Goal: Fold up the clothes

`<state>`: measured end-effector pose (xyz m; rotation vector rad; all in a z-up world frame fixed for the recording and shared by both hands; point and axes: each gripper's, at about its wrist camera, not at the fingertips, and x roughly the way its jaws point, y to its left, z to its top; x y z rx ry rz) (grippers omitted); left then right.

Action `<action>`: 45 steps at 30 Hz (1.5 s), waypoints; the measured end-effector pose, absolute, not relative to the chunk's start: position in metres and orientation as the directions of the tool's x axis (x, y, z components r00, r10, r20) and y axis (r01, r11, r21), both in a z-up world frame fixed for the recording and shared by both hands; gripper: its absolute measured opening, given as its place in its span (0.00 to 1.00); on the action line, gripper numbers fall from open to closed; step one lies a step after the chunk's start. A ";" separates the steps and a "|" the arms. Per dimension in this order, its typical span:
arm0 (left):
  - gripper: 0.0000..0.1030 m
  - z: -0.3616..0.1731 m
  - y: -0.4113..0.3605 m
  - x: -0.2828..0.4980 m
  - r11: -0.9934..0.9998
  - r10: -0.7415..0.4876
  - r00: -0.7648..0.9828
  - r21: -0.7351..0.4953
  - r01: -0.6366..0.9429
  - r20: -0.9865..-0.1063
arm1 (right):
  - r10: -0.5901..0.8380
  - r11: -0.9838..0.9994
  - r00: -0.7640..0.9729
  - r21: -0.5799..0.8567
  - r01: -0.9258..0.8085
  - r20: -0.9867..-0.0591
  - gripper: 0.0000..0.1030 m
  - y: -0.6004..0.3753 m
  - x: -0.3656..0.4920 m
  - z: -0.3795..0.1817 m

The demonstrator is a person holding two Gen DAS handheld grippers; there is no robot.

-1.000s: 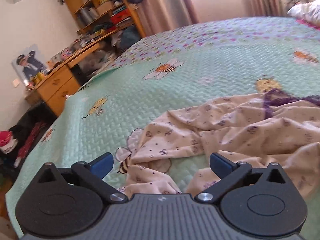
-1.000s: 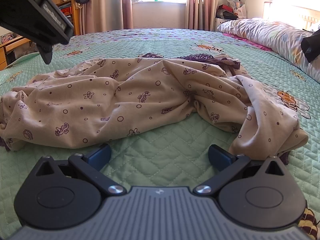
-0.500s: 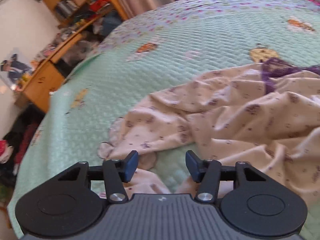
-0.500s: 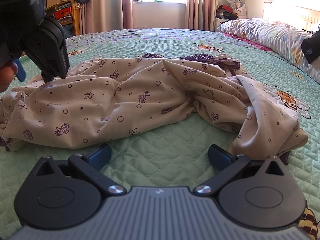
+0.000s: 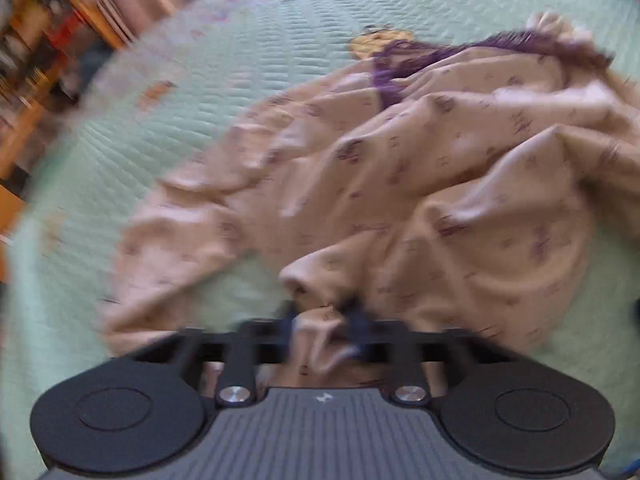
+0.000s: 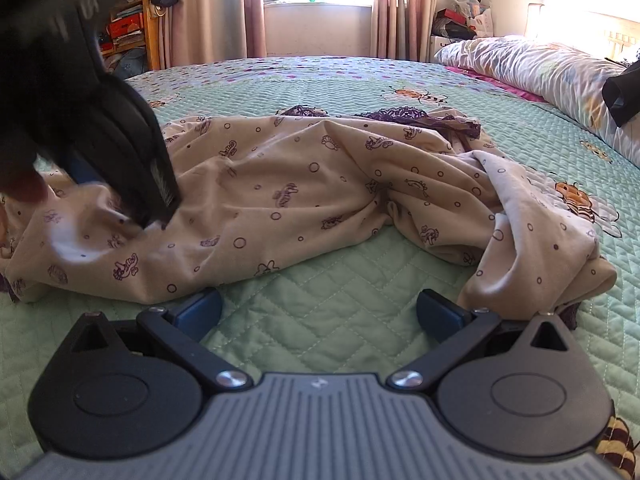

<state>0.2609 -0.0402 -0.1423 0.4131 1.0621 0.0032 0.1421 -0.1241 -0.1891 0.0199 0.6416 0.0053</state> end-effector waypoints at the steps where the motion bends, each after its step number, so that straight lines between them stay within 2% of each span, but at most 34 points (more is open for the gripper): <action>1: 0.11 -0.144 -0.040 0.261 0.931 0.176 0.493 0.307 0.199 -0.852 | 0.011 1.000 0.801 0.021 0.001 -0.598 1.00 -0.124 0.142 -0.189; 3: 0.09 -0.137 -0.038 0.258 0.941 0.185 0.530 0.304 0.147 -0.828 | 0.012 1.000 0.801 0.022 0.001 -0.598 1.00 -0.125 0.142 -0.189; 7: 0.08 -0.094 -0.010 0.244 0.965 0.232 0.648 0.254 -0.061 -0.725 | 0.011 1.000 0.801 0.021 0.001 -0.599 1.00 -0.125 0.142 -0.188; 14: 0.05 -0.053 0.059 0.236 0.875 0.474 0.619 0.260 -0.408 -0.626 | 0.012 1.000 0.801 0.021 0.001 -0.598 1.00 -0.124 0.141 -0.188; 16: 0.04 -0.055 0.068 0.236 0.801 0.590 0.556 0.336 -0.496 -0.585 | 0.012 1.000 0.801 0.022 0.001 -0.598 1.00 -0.124 0.141 -0.189; 21: 0.04 -0.068 0.049 0.240 0.816 0.574 0.535 0.386 -0.430 -0.620 | 0.012 1.000 0.802 0.022 0.001 -0.598 1.00 -0.124 0.140 -0.189; 24: 0.08 -0.067 0.040 0.242 0.834 0.548 0.555 0.360 -0.418 -0.626 | 0.012 1.000 0.802 0.022 0.001 -0.598 1.00 -0.125 0.141 -0.189; 34: 0.17 -0.067 0.036 0.261 0.781 0.622 0.511 0.428 -0.454 -0.593 | 0.011 1.000 0.801 0.021 0.002 -0.598 1.00 -0.124 0.142 -0.188; 38: 0.18 -0.066 0.034 0.265 0.788 0.614 0.519 0.426 -0.444 -0.595 | 0.011 1.000 0.801 0.021 0.002 -0.598 1.00 -0.124 0.142 -0.188; 42: 0.11 -0.056 0.030 0.245 0.819 0.573 0.569 0.388 -0.423 -0.590 | 0.012 1.000 0.801 0.023 0.002 -0.598 1.00 -0.124 0.142 -0.188; 43: 0.03 -0.052 0.031 0.237 0.832 0.554 0.584 0.364 -0.419 -0.594 | 0.012 1.000 0.801 0.023 0.002 -0.598 1.00 -0.125 0.142 -0.188; 45: 0.00 -0.036 0.033 0.214 0.853 0.520 0.637 0.301 -0.427 -0.569 | 0.011 1.000 0.801 0.022 0.002 -0.598 1.00 -0.124 0.142 -0.188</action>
